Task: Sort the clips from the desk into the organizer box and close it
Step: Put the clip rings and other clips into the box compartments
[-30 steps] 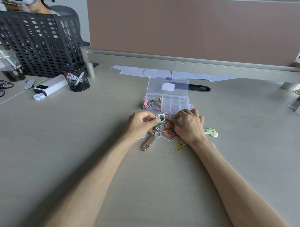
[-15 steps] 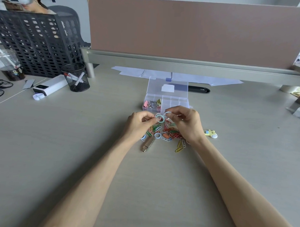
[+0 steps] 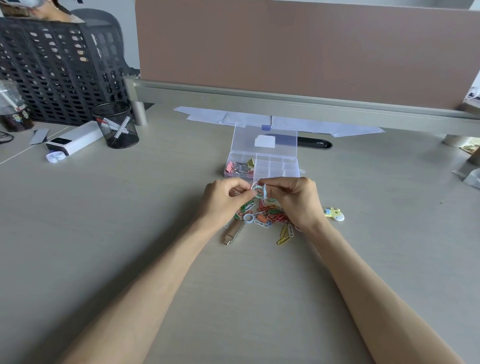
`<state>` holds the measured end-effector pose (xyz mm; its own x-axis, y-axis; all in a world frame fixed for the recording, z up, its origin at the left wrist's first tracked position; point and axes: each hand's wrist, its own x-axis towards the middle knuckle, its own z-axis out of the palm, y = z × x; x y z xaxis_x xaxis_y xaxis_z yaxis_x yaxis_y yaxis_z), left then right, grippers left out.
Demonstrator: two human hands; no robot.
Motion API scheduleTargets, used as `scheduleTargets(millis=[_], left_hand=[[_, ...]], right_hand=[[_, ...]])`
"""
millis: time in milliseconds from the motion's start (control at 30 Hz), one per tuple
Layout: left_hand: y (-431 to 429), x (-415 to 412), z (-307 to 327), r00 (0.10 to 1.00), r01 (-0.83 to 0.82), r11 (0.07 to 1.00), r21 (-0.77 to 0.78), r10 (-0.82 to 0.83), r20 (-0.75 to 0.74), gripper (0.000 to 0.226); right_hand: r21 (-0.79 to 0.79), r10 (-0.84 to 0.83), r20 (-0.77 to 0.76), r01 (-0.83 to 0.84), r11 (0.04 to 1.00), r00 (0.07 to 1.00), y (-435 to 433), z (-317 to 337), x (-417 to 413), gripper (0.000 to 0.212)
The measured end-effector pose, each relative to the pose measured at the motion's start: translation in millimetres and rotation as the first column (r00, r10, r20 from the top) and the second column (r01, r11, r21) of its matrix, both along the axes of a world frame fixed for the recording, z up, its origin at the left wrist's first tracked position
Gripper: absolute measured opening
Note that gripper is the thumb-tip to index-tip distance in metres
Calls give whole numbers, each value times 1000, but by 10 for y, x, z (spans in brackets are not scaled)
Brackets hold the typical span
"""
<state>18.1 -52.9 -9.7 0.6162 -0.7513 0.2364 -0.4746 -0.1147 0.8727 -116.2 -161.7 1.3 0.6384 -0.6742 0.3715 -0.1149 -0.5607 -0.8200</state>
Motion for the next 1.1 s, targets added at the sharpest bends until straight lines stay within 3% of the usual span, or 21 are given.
scheduleTargets(millis=[167, 467, 633, 833, 1100], left_hand=[[-100, 21, 72, 996, -77, 997, -18, 78, 42, 8], [-289, -36, 159, 982, 163, 986, 36, -166, 89, 4], [-382, 65, 231, 905, 214, 962, 171, -261, 337, 17], [-408, 121, 63, 704, 101, 966, 238, -239, 668, 13], [-415, 211, 165, 705, 115, 939, 324, -307, 640, 14]], right_hand=[[29, -67, 51, 65, 997, 996, -40, 84, -86, 15], [-114, -58, -45, 53, 992, 997, -222, 90, -69, 21], [-253, -105, -80, 82, 964, 991, -419, 195, -93, 20], [-334, -256, -129, 201, 921, 958, -715, 168, -27, 24], [-489, -289, -336, 97, 867, 897, -781, 146, 4, 26]])
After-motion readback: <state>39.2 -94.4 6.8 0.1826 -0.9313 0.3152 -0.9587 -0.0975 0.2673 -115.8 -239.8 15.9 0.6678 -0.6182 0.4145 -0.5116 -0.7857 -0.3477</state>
